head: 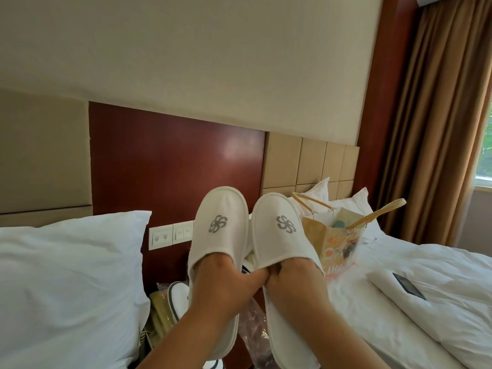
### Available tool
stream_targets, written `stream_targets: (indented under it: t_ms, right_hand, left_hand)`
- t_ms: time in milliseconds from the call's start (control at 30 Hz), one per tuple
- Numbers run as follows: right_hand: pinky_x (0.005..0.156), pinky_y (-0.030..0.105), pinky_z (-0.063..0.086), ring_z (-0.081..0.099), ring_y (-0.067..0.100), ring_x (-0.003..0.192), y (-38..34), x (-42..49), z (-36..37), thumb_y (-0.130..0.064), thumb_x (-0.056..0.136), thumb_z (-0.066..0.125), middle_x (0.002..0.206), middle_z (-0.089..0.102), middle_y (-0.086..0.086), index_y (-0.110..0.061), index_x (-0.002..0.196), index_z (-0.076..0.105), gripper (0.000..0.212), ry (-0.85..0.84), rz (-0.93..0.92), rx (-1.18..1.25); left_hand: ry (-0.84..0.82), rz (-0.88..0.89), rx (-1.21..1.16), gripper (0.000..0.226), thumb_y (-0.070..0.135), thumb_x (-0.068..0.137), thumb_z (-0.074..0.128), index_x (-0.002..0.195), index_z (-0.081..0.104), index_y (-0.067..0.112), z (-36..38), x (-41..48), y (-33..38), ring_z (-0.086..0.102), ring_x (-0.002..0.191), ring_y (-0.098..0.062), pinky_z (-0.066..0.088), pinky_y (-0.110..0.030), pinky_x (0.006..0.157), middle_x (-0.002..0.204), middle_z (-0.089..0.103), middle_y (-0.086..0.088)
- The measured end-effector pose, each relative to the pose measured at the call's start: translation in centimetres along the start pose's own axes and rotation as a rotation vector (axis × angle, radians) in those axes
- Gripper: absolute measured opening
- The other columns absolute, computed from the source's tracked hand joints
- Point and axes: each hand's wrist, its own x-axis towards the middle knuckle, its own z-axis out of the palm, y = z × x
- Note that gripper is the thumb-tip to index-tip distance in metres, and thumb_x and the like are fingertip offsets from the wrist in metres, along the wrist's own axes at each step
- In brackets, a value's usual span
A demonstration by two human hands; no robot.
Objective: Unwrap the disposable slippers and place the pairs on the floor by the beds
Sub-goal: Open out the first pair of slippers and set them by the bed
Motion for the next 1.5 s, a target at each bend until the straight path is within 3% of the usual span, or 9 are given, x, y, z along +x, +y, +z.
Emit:
stream_targets:
  t_ms: [167, 300, 433, 533, 800, 1000, 1167, 1333, 1500]
  right_hand:
    - [0.087, 0.033, 0.046, 0.060, 0.031, 0.111, 0.1, -0.1, 0.1, -0.016, 0.099, 0.044, 0.113, 0.066, 0.019, 0.008, 0.120, 0.057, 0.034, -0.291, -0.013, 0.016]
    - [0.114, 0.010, 0.004, 0.028, 0.017, 0.144, 0.4, -3.1, 1.0, -0.020, 0.097, 0.039, 0.157, 0.034, 0.002, -0.019, 0.153, 0.029, 0.057, -0.222, -0.305, 0.053]
    - [0.097, 0.053, 0.049, 0.053, 0.038, 0.128, 1.9, -5.3, 2.0, -0.016, 0.086, 0.054, 0.138, 0.056, 0.017, -0.003, 0.137, 0.054, 0.053, 0.046, -0.376, 0.022]
    - [0.098, 0.056, 0.045, 0.045, 0.042, 0.132, 2.8, -5.1, 2.4, -0.008, 0.078, 0.069, 0.142, 0.052, 0.018, -0.003, 0.138, 0.053, 0.062, 0.137, -0.397, -0.010]
    - [0.100, -0.004, -0.005, -0.018, -0.030, 0.123, 4.2, -4.2, 1.9, -0.024, 0.096, 0.050, 0.144, -0.004, -0.037, -0.032, 0.155, 0.012, 0.071, -0.062, -0.356, 0.193]
    - [0.074, 0.021, 0.056, 0.066, -0.004, 0.077, 5.9, -4.0, -1.8, -0.025, 0.087, 0.065, 0.095, 0.070, -0.025, -0.028, 0.115, 0.072, 0.029, -0.022, -0.339, 0.363]
    - [0.060, 0.022, 0.053, 0.060, 0.004, 0.073, 6.8, -2.0, -6.6, -0.037, 0.084, 0.068, 0.097, 0.059, -0.026, -0.037, 0.114, 0.068, 0.030, 0.086, -0.398, 0.198]
    - [0.068, 0.024, 0.054, 0.056, -0.001, 0.085, 6.6, 0.1, -9.2, -0.051, 0.080, 0.068, 0.115, 0.045, -0.031, -0.044, 0.114, 0.062, 0.035, -0.111, -0.473, 0.064]
    - [0.066, 0.011, 0.039, 0.048, -0.014, 0.080, 5.4, 0.4, -8.9, -0.055, 0.080, 0.063, 0.115, 0.049, -0.028, -0.044, 0.108, 0.063, 0.030, -0.373, -0.632, -0.121]
  left_hand:
    - [-0.006, 0.007, -0.090, 0.081, 0.061, 0.056, 0.072, 0.127, 0.038, 0.044, 0.3, -0.4, 0.3, 0.051, 0.103, -0.007, 0.048, -0.025, 0.086, 0.110, 0.049, 0.021]
    - [-0.030, 0.073, -0.188, 0.075, 0.046, 0.067, 0.072, 0.134, 0.037, 0.044, -0.1, -0.1, -0.2, 0.051, 0.114, -0.005, 0.048, -0.028, 0.095, 0.124, 0.050, 0.021]
    - [-0.045, 0.084, -0.125, 0.064, 0.054, 0.069, 0.072, 0.125, 0.042, 0.043, 0.4, 0.1, -0.3, 0.055, 0.103, -0.004, 0.051, -0.021, 0.085, 0.113, 0.054, 0.021]
    - [-0.056, 0.090, -0.064, 0.060, 0.054, 0.071, 0.069, 0.123, 0.044, 0.041, 1.2, 0.0, 0.2, 0.054, 0.101, -0.005, 0.043, -0.012, 0.082, 0.109, 0.053, 0.021]
    - [-0.178, 0.135, 0.008, 0.054, 0.044, 0.080, 0.064, 0.125, 0.056, 0.015, 3.0, 0.3, 1.0, 0.058, 0.106, -0.023, 0.046, -0.030, 0.093, 0.116, 0.063, -0.005]
    - [-0.357, 0.292, 0.245, 0.048, 0.038, 0.080, 0.064, 0.117, 0.064, 0.008, 3.6, 2.9, 0.4, 0.061, 0.103, -0.031, 0.046, -0.034, 0.090, 0.112, 0.067, -0.013]
    - [-0.848, 0.148, 0.534, 0.070, 0.048, 0.093, 0.051, 0.150, 0.025, 0.017, 4.4, 5.2, 2.6, 0.025, 0.140, -0.024, 0.016, -0.030, 0.113, 0.155, 0.026, -0.007]
    - [-0.980, 0.358, 0.507, 0.039, 0.047, 0.084, 0.066, 0.111, 0.059, 0.020, 4.3, 5.3, 4.4, 0.059, 0.094, -0.019, 0.047, -0.027, 0.081, 0.113, 0.063, 0.000]
    - [-0.968, 0.521, 0.365, 0.015, 0.043, 0.067, 0.064, 0.074, 0.053, 0.035, 4.7, 5.6, 4.8, 0.052, 0.057, -0.001, 0.038, -0.017, 0.052, 0.066, 0.057, 0.015]
